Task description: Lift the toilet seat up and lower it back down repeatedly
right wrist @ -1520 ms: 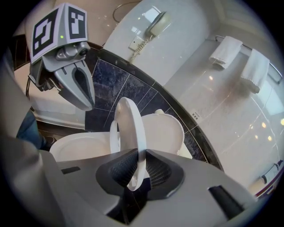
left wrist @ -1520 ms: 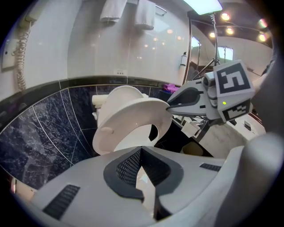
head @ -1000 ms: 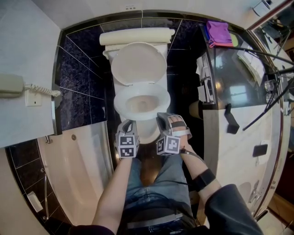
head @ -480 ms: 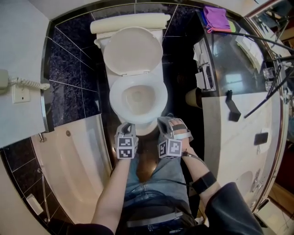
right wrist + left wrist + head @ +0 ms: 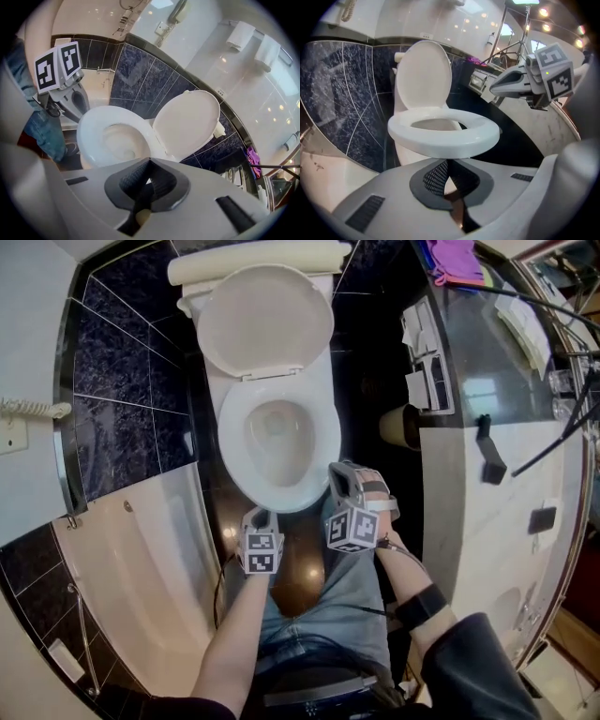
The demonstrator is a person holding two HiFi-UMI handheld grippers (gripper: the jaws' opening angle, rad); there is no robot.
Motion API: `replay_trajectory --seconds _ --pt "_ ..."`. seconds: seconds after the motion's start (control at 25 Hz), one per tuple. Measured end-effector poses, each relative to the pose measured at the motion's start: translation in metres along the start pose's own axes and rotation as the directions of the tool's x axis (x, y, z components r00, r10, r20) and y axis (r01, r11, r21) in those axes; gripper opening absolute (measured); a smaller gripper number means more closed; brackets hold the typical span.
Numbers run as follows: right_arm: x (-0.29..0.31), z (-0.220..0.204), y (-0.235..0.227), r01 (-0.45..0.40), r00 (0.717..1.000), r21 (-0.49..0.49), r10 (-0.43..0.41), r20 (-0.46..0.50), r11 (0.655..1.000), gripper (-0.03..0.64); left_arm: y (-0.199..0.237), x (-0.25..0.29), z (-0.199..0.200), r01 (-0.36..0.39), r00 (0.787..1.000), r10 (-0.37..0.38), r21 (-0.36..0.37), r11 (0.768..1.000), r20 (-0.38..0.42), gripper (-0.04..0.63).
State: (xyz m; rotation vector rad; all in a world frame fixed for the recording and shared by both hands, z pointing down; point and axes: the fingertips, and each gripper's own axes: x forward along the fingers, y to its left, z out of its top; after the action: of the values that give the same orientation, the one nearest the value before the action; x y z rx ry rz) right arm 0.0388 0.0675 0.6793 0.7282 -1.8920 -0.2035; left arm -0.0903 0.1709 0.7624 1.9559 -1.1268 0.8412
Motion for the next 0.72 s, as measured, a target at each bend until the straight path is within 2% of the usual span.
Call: replay_trajectory --seconds 0.12,0.28,0.56,0.72 --pt "0.023 -0.007 0.006 0.002 1.000 0.008 -0.002 0.006 1.000 0.017 0.002 0.019 -0.027 -0.001 1.000 0.002 0.011 1.000 -0.024 -0.006" --pt "0.053 -0.019 0.018 -0.002 1.000 0.060 0.001 0.001 0.998 0.017 0.005 0.046 -0.074 -0.002 0.997 0.000 -0.018 1.000 -0.078 -0.007" --pt "0.093 -0.034 0.047 -0.007 1.000 0.125 0.009 -0.011 0.992 0.017 0.016 0.084 -0.126 0.014 0.986 -0.017 -0.019 1.000 -0.167 -0.008" --pt "0.103 -0.041 0.062 -0.020 1.000 0.138 0.023 -0.020 0.990 0.017 0.021 0.097 -0.124 0.033 0.987 -0.033 -0.006 0.999 -0.155 -0.006"
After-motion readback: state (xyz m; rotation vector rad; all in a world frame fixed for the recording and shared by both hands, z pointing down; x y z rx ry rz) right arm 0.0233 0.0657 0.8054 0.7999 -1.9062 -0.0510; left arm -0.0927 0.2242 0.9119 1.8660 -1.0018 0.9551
